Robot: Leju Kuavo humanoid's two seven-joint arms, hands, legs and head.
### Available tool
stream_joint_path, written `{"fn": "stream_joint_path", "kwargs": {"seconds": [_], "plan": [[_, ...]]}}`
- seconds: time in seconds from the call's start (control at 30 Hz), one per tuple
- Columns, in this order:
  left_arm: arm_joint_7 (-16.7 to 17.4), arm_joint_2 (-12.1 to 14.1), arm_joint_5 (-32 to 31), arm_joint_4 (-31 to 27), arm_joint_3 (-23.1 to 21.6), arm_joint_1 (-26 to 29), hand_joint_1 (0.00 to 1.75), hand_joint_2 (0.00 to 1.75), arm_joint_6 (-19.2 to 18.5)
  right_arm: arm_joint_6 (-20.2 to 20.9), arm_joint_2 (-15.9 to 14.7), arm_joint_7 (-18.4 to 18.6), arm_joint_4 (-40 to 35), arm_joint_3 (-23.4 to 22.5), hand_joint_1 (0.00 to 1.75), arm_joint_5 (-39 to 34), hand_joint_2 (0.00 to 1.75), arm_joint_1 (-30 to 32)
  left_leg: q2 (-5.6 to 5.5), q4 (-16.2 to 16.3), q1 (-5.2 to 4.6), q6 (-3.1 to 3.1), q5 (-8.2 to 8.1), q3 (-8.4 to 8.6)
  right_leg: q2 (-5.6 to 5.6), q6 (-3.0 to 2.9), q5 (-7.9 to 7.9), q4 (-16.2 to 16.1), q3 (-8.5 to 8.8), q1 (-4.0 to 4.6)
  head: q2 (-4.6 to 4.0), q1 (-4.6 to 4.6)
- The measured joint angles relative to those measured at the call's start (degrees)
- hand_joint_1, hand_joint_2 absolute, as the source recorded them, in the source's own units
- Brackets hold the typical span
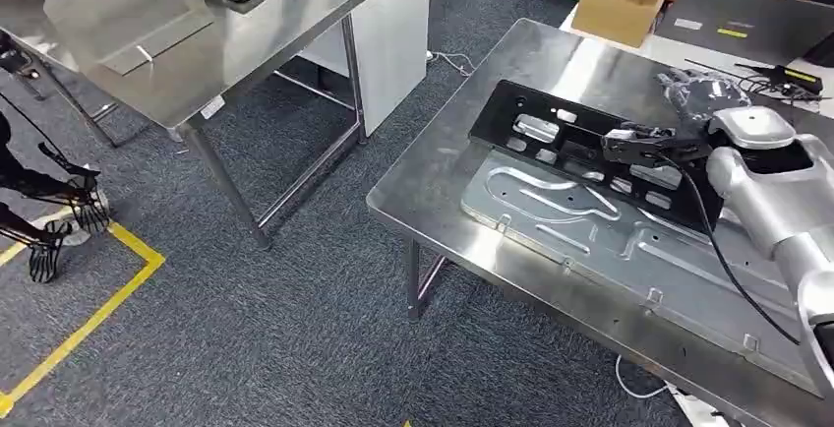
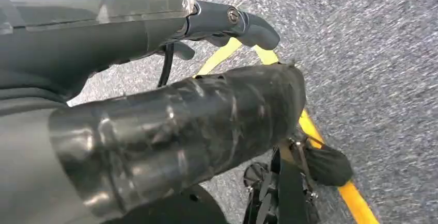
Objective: Take the parts from the cabinet and place them on the table.
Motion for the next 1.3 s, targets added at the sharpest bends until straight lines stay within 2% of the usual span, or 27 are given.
{"fn": "stream_joint_path", "kwargs": {"seconds": [0.03, 0.1, 0.13, 0.17, 0.2, 0.27, 0.3, 0.33, 0.43, 0.47, 0.5, 0.57, 0.6, 0.63, 0.7, 0.77, 0.8, 0.83, 0.97, 1.0, 1.03, 1.1, 1.13, 1.17, 1.2, 1.27, 1.3], "plan": [[0.0, 0.0, 0.0, 0.0, 0.0, 0.0, 0.0, 0.0, 0.0, 0.0, 0.0, -0.1, 0.0, 0.0, 0.0, 0.1, 0.0, -0.1, 0.05, 3.0, 0.15, -0.18, -2.56, -1.08, -0.08, -0.49, 0.3, 0.0, -0.36, 0.01, 0.0, -0.09], [0.1, 0.0, 0.0, 0.0, 0.0, -0.1, 0.0, 0.0, -0.2, 0.1, 0.0, -0.5, 0.0, 0.0, 0.0, 0.2, 0.0, -0.2, 0.1, 12.4, 0.42, -0.59, -8.07, -4.2, -0.24, -0.63, 1.16, 0.0, -1.57, 0.13, 0.0, -0.09], [0.2, 0.0, 0.1, 0.0, 0.0, -0.1, 0.0, 0.0, -0.3, 0.2, 0.0, -0.7, 0.0, 0.0, 0.0, 0.2, 0.0, -0.2, 0.12, 15.0, 0.49, -0.7, -9.03, -4.72, -0.24, -0.57, 1.64, 0.1, -2.18, 0.16, 0.0, -0.09], [0.3, 0.0, 0.1, 0.0, 0.0, -0.1, 0.0, 0.0, -0.4, 0.2, -0.1, -0.9, 0.0, 0.0, 0.0, 0.2, 0.0, -0.2, 0.13, 14.8, 0.56, -0.73, -8.75, -3.95, -0.24, -0.5, 2.13, 0.1, -2.77, 0.16, 0.0, -0.09], [0.4, 0.0, 0.1, 0.0, 0.0, -0.1, 0.0, 0.0, -0.5, 0.2, -0.2, -1.1, 0.0, 0.0, 0.0, 0.2, 0.0, -0.2, 0.15, 12.0, 0.63, -0.7, -7.5, -1.75, -0.24, -0.33, 2.64, 0.1, -3.35, 0.18, 0.0, -0.11], [0.4, 0.0, 0.1, 0.0, 0.0, -0.1, 0.0, 0.0, -0.6, 0.3, -0.6, -1.3, 0.0, 0.0, 0.0, 0.2, 0.0, -0.5, 0.19, 1.9, 0.69, -0.27, -4.33, 5.24, -0.28, 0.09, 3.62, 0.1, -4.31, 0.18, 0.0, -0.11], [0.4, 0.0, 0.1, 0.0, 0.0, -0.3, 0.0, 0.0, -0.7, 0.3, -0.8, -1.4, -0.1, 0.0, 0.0, 0.2, 0.0, -0.7, 0.19, -2.4, 0.67, 0.09, -4.08, 8.45, -0.4, 0.38, 4.08, 0.2, -4.57, 0.12, 0.0, -0.11], [0.3, 0.1, 0.1, 0.0, 0.0, -0.4, 0.0, 0.0, -1.0, 0.3, -1.4, -1.6, -0.2, -0.1, 0.0, 0.2, 0.0, -1.0, 0.14, -3.3, 0.27, 0.25, -3.64, 7.87, -0.39, 0.85, 4.51, 0.4, -5.02, 0.64, -0.02, 0.0], [-0.1, 0.1, 0.2, 0.0, 0.0, -0.3, 0.0, 0.0, -1.6, 0.6, -1.7, -1.9, -0.2, 0.0, 0.0, 0.2, 0.0, -1.0, -0.02, -3.4, -0.16, 1.33, -2.15, 7.03, -0.56, 2.09, 6.47, -0.9, -5.0, 0.05, 0.0, 0.0], [-0.2, 0.0, 0.2, 0.0, 0.1, -0.2, 0.0, 0.0, -1.7, 0.6, -1.7, -2.1, -0.2, 0.0, 0.0, 0.2, 0.0, -0.9, 0.21, -4.0, 0.33, 1.88, -0.79, 6.57, -0.46, 2.43, 6.59, -1.2, -5.43, -0.12, 0.0, 0.0], [-0.5, 0.0, 0.2, 0.0, 0.1, -0.3, 0.0, 0.0, -1.8, 0.7, -2.1, -2.1, -0.1, 0.0, 0.0, 0.2, 0.0, -0.8, 0.32, -4.1, 0.29, 2.15, -0.01, 6.08, -0.22, 2.55, 4.13, -0.1, -6.14, -0.17, 0.0, 0.04], [-0.9, 0.1, 0.2, 0.0, 0.1, -0.2, 0.0, 0.0, -2.0, 0.7, -3.0, -2.3, -0.1, 0.0, 0.0, 0.0, 0.0, -0.9, 0.34, -4.1, 0.26, 2.79, 1.23, 4.29, -0.21, 2.95, -3.72, 7.1, -8.2, -0.29, 0.0, 0.04], [-1.0, 0.1, 0.0, 0.0, 0.1, -0.2, 0.0, 0.0, -2.1, 0.7, -3.4, -2.4, -0.2, 0.0, 0.0, -0.1, 0.0, -0.7, 0.34, -4.1, 0.18, 2.85, 1.82, 3.5, -0.17, 3.14, -6.27, 11.7, -9.11, -0.25, 0.0, 0.04], [-1.2, 0.1, -0.2, 0.0, 0.1, -0.2, 0.0, 0.0, -2.1, 0.7, -3.7, -2.4, -0.2, 0.0, 0.0, -0.4, 0.0, -0.5, 0.34, -4.0, 0.12, 2.87, 2.4, 2.62, -0.14, 3.3, -7.49, 15.7, -9.71, -0.24, -0.02, 0.02], [-1.2, 0.1, -0.4, 0.0, 0.1, -0.2, 0.0, 0.0, -2.2, 0.9, -4.3, -2.8, -0.4, 0.2, 0.0, -0.9, 0.0, 0.2, 0.33, -3.6, 0.12, 2.73, 3.41, 1.01, -0.13, 3.36, -5.64, 16.9, -7.87, -0.24, 0.0, 0.02], [-1.2, 0.1, -0.4, 0.0, 0.1, -0.2, 0.0, 0.0, -2.2, 1.1, -5.0, -2.9, -0.9, 0.2, 0.0, -1.1, 0.0, 0.2, 0.28, -3.0, 0.13, 2.46, 4.09, -0.37, -0.13, 3.14, -2.87, 9.0, -1.25, -0.25, 0.0, 0.02], [-1.2, 0.1, -0.5, 0.0, 0.1, -0.2, 0.0, 0.0, -2.3, 1.1, -5.4, -2.9, -1.3, 0.2, 0.0, -1.2, 0.0, 0.1, 0.28, -2.6, 0.13, 2.21, 4.35, -0.76, -0.06, 2.81, -3.49, 3.7, 2.76, -0.19, 0.0, 0.02], [-1.2, 0.0, -0.5, 0.0, 0.1, -0.2, 0.0, 0.0, -2.3, 1.2, -5.6, -3.0, -1.6, 0.2, 0.0, -1.4, 0.0, -0.1, 0.17, -2.4, -0.18, 1.92, 4.54, -1.28, 0.02, 2.52, -5.18, 0.2, 4.88, 0.32, 0.0, 0.04], [-1.1, 0.0, -0.6, 0.0, 0.0, -0.1, 0.0, 0.0, -2.4, 1.3, -6.4, -3.1, -2.0, 0.2, 0.0, -1.7, 0.0, 0.1, 0.07, -2.8, -0.31, 0.3, 6.03, -1.58, -0.08, 0.85, -3.79, -0.2, 3.85, 0.4, 0.0, 0.07], [-1.1, 0.1, -0.6, 0.0, 0.0, -0.2, 0.0, 0.0, -2.4, 1.4, -6.4, -3.1, -2.1, 0.3, 0.0, -1.8, 0.0, 0.0, 0.07, -1.7, 0.07, 0.12, 4.51, -2.06, -0.29, 0.46, -3.01, -0.4, 3.46, 0.04, 0.0, 0.02], [-1.1, 0.1, -0.5, 0.0, 0.0, -0.1, 0.0, 0.0, -2.4, 1.4, -6.4, -3.1, -2.4, 0.3, 0.0, -1.8, 0.0, 0.1, 0.17, 0.5, 0.1, -0.22, 1.34, -2.91, -0.27, -0.17, -2.46, -0.5, 2.87, 0.0, 0.0, -0.02], [-1.1, 0.1, -0.4, 0.0, 0.1, -0.1, 0.0, 0.0, -2.5, 1.6, -6.5, -3.1, -2.6, 0.4, 0.0, -2.0, 0.0, 0.1, 0.19, 9.1, 0.39, -0.7, -5.5, -5.26, -0.27, -0.43, -1.34, -0.4, 1.3, 0.1, 0.0, -0.02], [-1.1, 0.1, -0.4, 0.0, 0.1, -0.1, 0.0, 0.0, -2.5, 1.6, -6.6, -3.2, -2.6, 0.4, 0.0, -2.0, 0.0, 0.2, 0.19, 12.6, 0.42, -0.89, -7.05, -5.98, -0.27, -0.39, -0.8, -0.3, 0.55, 0.14, 0.0, -0.02], [-1.1, 0.1, -0.3, 0.0, 0.0, -0.2, 0.0, 0.0, -2.6, 1.6, -6.9, -3.3, -2.8, 0.5, 0.0, -2.4, 0.0, 0.4, 0.2, 15.0, 0.45, -1.0, -7.02, -6.0, -0.28, -0.31, -0.22, -0.2, -0.29, 0.19, 0.0, -0.02], [-1.1, 0.1, -0.2, 0.0, 0.0, -0.2, 0.0, 0.0, -2.6, 1.7, -7.2, -3.4, -3.0, 0.5, 0.0, -2.7, 1.75, 0.7, 0.21, 15.0, 0.49, -1.02, -5.48, -5.03, -0.31, -0.23, 0.28, 0.0, -1.09, 0.23, 0.0, -0.02], [-0.9, 0.1, -0.2, 0.0, 0.0, -0.2, 0.0, 0.0, -2.6, 1.7, -7.5, -3.6, -3.4, 0.5, 0.0, -3.0, 1.75, 0.9, 0.21, 9.7, 0.53, -0.85, -1.3, -0.25, -0.34, 0.05, 1.27, 0.3, -2.77, 0.27, 0.0, -0.02], [-0.8, 0.1, -0.2, 0.0, 0.1, -0.2, 0.0, 0.0, -2.6, 1.8, -7.7, -3.7, -3.6, 0.5, 0.0, -3.1, 1.75, 0.9, 0.21, 5.5, 0.54, -0.66, -0.84, 3.02, -0.34, 0.28, 1.74, 0.5, -3.4, 0.3, 0.0, -0.02]]}}
